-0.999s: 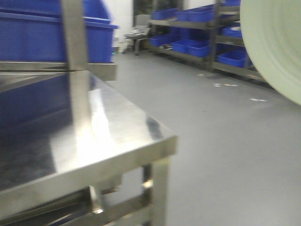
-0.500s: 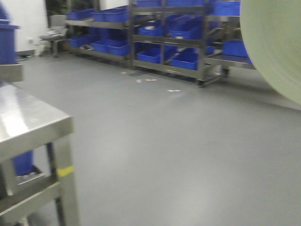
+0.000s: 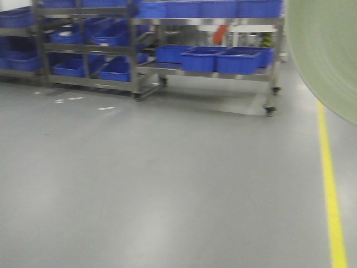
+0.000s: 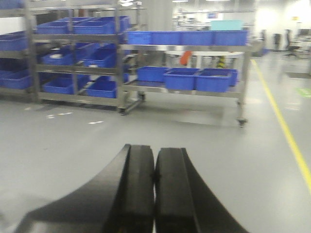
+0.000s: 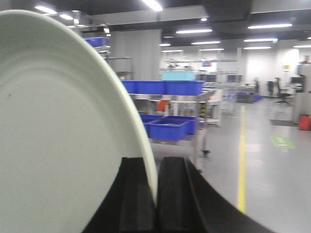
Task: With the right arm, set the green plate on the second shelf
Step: 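Hold the plate in the right gripper while the base turns away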
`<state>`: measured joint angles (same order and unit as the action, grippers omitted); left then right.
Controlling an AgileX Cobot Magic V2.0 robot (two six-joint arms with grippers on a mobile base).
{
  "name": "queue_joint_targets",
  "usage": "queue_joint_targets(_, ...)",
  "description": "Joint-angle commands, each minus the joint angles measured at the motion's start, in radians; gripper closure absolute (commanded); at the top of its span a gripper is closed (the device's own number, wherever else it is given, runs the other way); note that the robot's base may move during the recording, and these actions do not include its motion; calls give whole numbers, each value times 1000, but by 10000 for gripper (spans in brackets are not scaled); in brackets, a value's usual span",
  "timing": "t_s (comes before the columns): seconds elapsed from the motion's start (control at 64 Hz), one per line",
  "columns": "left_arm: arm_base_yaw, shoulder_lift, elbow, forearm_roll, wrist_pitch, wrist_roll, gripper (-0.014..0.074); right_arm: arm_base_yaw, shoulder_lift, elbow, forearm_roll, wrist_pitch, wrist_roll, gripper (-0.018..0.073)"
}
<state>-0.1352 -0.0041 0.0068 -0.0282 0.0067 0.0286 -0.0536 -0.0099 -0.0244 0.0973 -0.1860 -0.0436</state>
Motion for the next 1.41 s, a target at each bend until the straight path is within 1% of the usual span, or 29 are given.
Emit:
queue_joint_targets(0.0, 0, -17, 40, -6, -83, -2, 466, -1, -5, -33, 6, -107, 5, 505)
queue_joint_targets(1.39, 0, -17, 40, -6, -83, -2, 466, -1, -5, -33, 6, -107, 5, 505)
